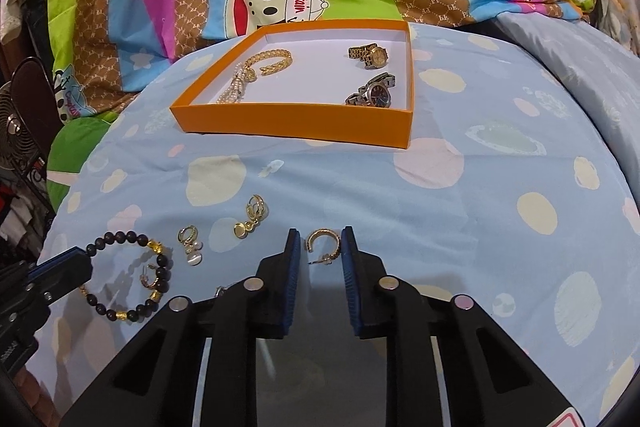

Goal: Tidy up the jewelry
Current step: 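Grasp the black bead bracelet with the left tool while the right tool grasps a gold hoop earring, then carry bead bracelet and hoop earring into the orange box and open both tools, then move both open tools back over the loose earrings and silver ring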

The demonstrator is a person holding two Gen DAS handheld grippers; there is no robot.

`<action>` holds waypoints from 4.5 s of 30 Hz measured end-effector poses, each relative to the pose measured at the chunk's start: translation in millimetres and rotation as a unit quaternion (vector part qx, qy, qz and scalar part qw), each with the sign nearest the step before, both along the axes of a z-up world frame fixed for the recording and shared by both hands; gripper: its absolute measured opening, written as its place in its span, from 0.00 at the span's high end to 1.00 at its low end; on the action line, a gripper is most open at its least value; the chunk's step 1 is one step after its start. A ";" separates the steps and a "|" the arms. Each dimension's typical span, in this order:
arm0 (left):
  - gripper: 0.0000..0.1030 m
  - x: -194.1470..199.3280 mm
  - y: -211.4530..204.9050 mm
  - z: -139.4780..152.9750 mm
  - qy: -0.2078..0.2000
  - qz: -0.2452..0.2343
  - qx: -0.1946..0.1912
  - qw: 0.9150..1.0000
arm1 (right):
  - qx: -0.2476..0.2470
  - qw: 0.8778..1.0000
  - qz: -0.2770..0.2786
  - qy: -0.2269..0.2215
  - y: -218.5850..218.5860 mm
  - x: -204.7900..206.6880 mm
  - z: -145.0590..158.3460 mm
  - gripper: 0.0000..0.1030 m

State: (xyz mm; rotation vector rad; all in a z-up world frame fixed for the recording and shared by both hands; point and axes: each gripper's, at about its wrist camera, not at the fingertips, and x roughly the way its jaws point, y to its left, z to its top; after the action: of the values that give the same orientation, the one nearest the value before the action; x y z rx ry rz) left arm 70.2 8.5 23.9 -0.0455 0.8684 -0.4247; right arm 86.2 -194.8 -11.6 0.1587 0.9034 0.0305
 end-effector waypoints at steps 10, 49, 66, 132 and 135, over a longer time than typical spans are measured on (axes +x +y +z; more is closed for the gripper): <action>0.93 -5.7 3.5 10.4 0.002 -0.007 -0.018 1.000 | 0.001 1.000 -0.003 -0.016 -2.3 -7.7 6.1 0.85; 0.93 100.3 -48.7 84.8 -0.110 -0.021 0.000 0.994 | 0.014 0.997 0.021 -0.075 -29.2 58.0 60.2 0.85; 0.93 267.5 -101.0 40.9 -0.076 0.006 0.030 0.997 | 0.017 0.998 0.036 -0.051 -38.1 211.7 57.2 0.85; 0.64 26.6 3.3 -0.7 0.011 0.031 -0.010 0.999 | 0.032 0.998 0.019 -0.047 -14.3 -62.5 45.6 0.66; 0.64 19.1 -2.8 -14.0 0.028 0.027 -0.005 0.999 | 0.030 0.998 0.027 -0.040 -4.3 -68.0 38.7 0.66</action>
State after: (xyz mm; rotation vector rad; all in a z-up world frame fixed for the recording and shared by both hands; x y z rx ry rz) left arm 89.3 5.7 9.9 -0.0900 0.9180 -0.3793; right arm 18.2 -199.1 27.2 0.1876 0.8269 0.1145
